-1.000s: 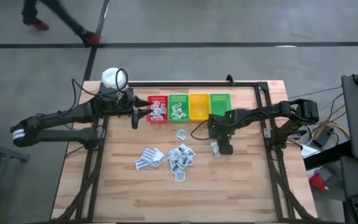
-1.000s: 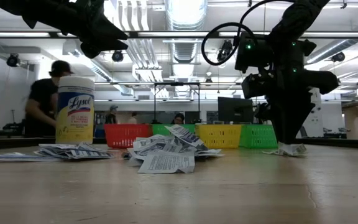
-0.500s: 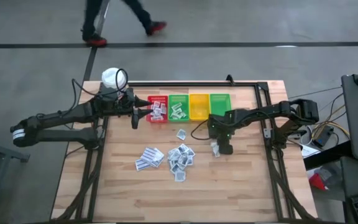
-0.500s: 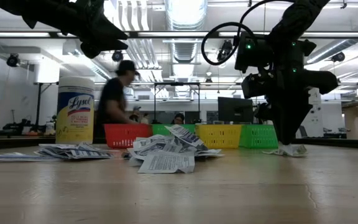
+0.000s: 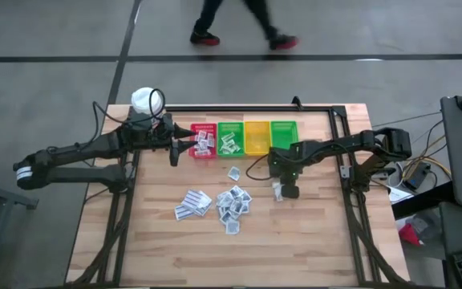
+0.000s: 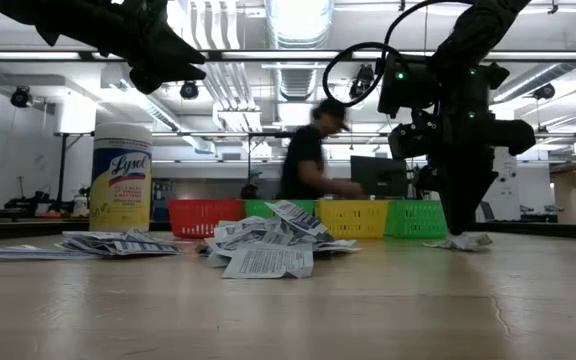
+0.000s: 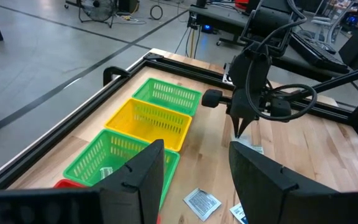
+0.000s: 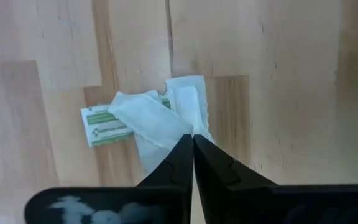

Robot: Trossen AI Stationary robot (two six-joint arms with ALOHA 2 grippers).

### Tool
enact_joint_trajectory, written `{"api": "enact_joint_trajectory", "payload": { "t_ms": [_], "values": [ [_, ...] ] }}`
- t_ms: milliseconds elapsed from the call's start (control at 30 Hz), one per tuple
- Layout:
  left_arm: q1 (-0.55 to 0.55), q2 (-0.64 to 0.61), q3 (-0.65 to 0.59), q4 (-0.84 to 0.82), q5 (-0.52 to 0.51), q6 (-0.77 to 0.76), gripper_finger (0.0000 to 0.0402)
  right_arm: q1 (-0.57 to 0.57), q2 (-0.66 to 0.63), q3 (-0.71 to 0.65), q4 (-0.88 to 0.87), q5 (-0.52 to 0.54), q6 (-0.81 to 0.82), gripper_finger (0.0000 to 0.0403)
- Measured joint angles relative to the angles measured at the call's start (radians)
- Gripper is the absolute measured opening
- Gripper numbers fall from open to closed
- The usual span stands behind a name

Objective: Pick & Place First Aid Supplies
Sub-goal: Put the green bandage into the left green bin

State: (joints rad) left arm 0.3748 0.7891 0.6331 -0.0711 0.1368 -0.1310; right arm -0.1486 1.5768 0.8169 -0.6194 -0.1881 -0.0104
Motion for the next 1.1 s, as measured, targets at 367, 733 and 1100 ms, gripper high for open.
{"api": "enact_joint_trajectory", "payload": {
  "t_ms": [367,733,1100],
  "values": [
    [0.000,0.000,0.000,0.000,0.000,0.000,0.0175,0.000,-0.001,0.107,-0.132,-0.001,-0.024,0.0008],
    [0.000,0.000,0.000,0.000,0.000,0.000,0.0174,0.000,-0.001,0.313,-0.194,-0.006,-0.110,0.0008],
    [0.000,0.000,0.000,0.000,0.000,0.000,0.0175,-0.074,-0.002,0.454,0.043,-0.327,-0.151,0.0008]
  ]
}}
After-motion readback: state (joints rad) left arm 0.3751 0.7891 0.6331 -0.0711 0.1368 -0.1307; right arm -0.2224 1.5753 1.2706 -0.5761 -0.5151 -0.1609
